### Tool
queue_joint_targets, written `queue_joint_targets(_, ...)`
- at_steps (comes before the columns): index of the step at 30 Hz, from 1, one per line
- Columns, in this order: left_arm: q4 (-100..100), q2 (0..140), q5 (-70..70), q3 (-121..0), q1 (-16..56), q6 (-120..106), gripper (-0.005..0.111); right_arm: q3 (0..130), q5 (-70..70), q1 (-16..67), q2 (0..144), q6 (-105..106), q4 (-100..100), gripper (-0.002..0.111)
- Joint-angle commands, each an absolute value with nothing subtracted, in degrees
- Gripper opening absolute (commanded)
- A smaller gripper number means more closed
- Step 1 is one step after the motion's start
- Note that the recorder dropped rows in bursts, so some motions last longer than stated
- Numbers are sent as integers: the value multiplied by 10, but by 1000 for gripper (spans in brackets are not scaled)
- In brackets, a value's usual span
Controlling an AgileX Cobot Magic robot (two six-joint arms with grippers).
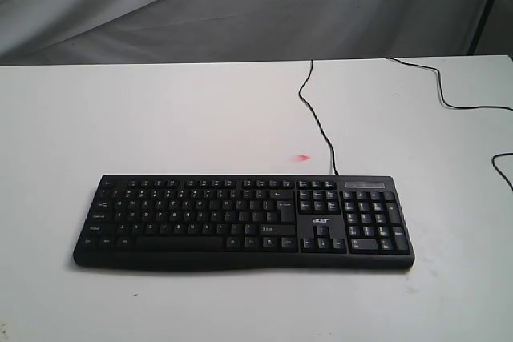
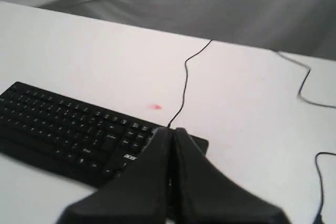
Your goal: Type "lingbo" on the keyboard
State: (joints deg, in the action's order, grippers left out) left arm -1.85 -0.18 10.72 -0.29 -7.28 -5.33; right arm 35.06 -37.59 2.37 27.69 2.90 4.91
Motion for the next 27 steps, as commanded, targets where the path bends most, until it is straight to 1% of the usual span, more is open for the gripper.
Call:
queue_joint_targets(1,-18,0,104,0,-71,-52,1,359,-366,25,338,26,100,0)
queue_joint_targets(5,-18,0,104,0,-71,-52,1,414,-415,57,420,57,121,0)
queue_joint_targets(10,-18,0,104,0,-71,-52,1,568,-501,135,569,137,122,0)
queue_joint_targets(13,-18,0,104,0,-71,-52,1,649,-519,180,656,175,133,0)
queue_joint_targets(17,-18,0,104,0,-71,-52,1,708,-505,224,752,218,174,0)
queue_joint_targets(23,-18,0,104,0,-71,-52,1,711,-436,269,862,292,220,0)
queue_joint_targets(27,-18,0,104,0,-71,-52,1,711,-375,280,930,306,233,0)
